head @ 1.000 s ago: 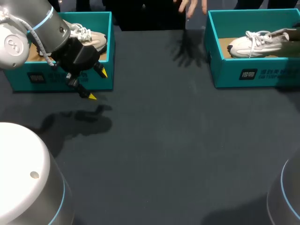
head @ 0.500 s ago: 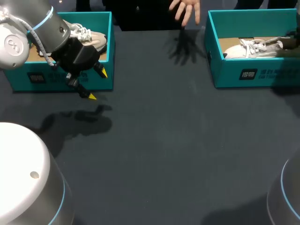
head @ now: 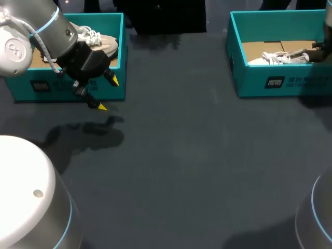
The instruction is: Take the shoe out of the shoebox, open the shoe tongue, remove and reinsert the insole, then place the shoe into the shoebox
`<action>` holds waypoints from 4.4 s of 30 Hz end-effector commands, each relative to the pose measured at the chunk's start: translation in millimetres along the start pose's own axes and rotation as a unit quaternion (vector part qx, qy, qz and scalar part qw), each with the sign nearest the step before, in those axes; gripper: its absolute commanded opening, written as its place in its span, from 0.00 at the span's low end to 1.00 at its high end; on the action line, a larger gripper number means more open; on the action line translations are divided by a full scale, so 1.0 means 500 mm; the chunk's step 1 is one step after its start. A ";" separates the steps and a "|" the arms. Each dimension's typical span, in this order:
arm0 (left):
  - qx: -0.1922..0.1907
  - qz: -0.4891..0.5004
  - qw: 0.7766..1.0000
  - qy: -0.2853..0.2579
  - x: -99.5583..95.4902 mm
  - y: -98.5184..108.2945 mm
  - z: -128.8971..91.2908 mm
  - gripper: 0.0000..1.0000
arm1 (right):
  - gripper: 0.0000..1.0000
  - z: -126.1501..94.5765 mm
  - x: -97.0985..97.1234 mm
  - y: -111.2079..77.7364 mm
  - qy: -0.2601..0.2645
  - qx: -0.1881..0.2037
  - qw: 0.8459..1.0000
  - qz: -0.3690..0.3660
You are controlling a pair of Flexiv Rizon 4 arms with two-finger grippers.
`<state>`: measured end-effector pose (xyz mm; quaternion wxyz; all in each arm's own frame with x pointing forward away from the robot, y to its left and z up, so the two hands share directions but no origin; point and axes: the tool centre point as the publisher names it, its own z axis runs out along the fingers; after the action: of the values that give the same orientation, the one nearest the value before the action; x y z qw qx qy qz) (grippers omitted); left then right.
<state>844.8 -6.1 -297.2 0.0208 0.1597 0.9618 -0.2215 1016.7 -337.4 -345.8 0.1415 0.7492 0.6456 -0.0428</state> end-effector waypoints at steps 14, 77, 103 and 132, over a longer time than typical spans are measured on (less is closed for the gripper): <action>-0.001 0.000 1.000 0.000 0.000 0.000 0.001 1.00 | 0.00 0.041 0.032 0.000 0.000 0.016 1.000 -0.008; -0.001 0.000 1.000 0.000 0.000 0.000 0.001 1.00 | 1.00 -0.298 0.050 -0.107 0.068 -0.008 0.998 0.005; -0.001 0.000 1.000 0.000 0.000 0.000 0.001 1.00 | 1.00 -0.406 0.195 -0.359 0.081 0.007 0.997 0.007; 0.022 0.136 0.989 0.059 -0.059 0.095 -0.096 1.00 | 1.00 -0.419 0.251 -0.435 0.093 0.013 0.996 0.014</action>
<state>872.8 34.1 -278.9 0.0249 0.2685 0.9360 -0.2263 799.1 -133.7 -210.3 0.0724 0.7606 0.6449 0.0204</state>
